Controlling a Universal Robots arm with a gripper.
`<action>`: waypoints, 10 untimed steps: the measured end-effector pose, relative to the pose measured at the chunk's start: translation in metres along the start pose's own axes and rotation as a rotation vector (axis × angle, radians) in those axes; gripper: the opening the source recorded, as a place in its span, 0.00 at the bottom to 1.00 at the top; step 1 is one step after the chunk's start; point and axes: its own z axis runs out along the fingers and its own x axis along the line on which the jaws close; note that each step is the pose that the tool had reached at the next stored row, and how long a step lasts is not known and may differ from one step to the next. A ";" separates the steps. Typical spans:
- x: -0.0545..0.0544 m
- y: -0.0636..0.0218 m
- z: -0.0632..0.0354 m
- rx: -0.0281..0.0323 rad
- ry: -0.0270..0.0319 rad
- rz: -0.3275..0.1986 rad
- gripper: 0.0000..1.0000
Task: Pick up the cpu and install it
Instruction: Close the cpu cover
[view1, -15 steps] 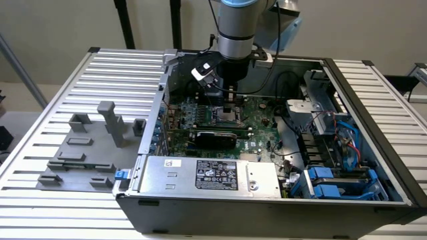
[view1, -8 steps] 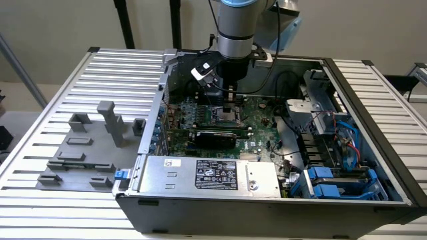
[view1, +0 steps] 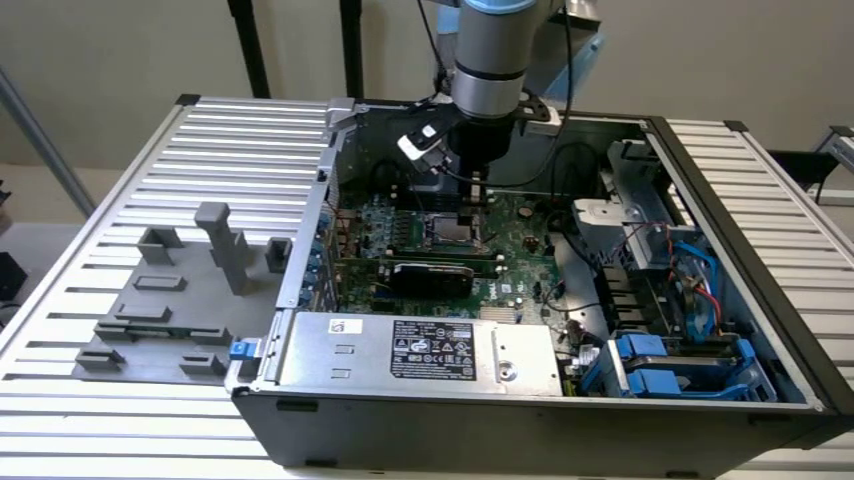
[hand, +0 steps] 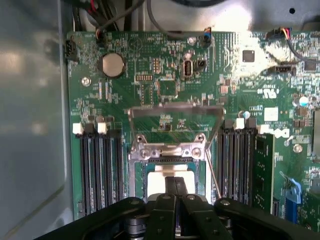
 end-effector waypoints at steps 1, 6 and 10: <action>0.000 0.0044 -0.0025 0.0048 -0.0003 0.000 0.11; -0.001 0.0256 -0.0198 0.0229 -0.0011 -0.001 0.11; -0.003 0.0402 -0.0359 0.0365 -0.0015 -0.001 0.11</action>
